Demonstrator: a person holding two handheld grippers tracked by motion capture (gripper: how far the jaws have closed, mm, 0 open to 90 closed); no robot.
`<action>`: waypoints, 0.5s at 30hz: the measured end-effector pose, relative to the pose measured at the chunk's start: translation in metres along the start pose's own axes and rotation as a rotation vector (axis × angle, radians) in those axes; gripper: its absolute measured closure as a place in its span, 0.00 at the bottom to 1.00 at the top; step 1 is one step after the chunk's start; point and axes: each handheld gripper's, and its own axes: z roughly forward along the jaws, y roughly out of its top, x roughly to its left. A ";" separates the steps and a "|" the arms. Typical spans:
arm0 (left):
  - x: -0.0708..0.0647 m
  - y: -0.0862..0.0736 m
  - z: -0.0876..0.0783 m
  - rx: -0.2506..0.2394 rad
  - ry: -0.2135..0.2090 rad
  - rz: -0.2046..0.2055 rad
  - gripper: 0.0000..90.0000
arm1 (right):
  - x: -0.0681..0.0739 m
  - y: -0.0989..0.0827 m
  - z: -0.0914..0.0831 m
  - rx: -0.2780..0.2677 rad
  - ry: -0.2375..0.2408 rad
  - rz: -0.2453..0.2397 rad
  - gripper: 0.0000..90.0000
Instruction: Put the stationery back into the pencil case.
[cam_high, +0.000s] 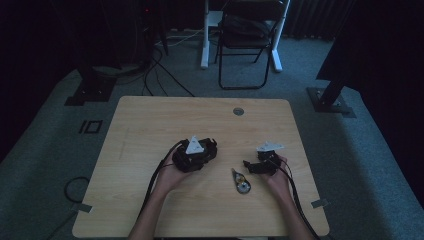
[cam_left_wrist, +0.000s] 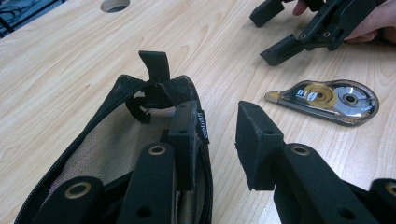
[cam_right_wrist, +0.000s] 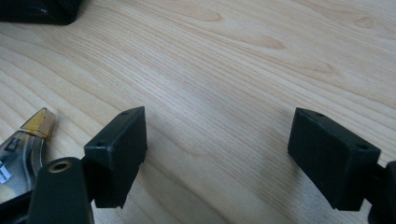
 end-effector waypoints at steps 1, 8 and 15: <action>-0.001 0.000 0.000 -0.001 -0.002 -0.001 0.76 | 0.000 0.000 0.000 0.000 0.000 0.000 0.22; -0.005 0.002 0.003 -0.001 -0.012 0.005 0.74 | 0.000 0.000 0.000 0.000 0.000 0.000 0.22; -0.010 0.005 0.007 -0.003 -0.021 0.004 0.73 | 0.000 0.000 0.000 0.001 0.000 -0.002 0.22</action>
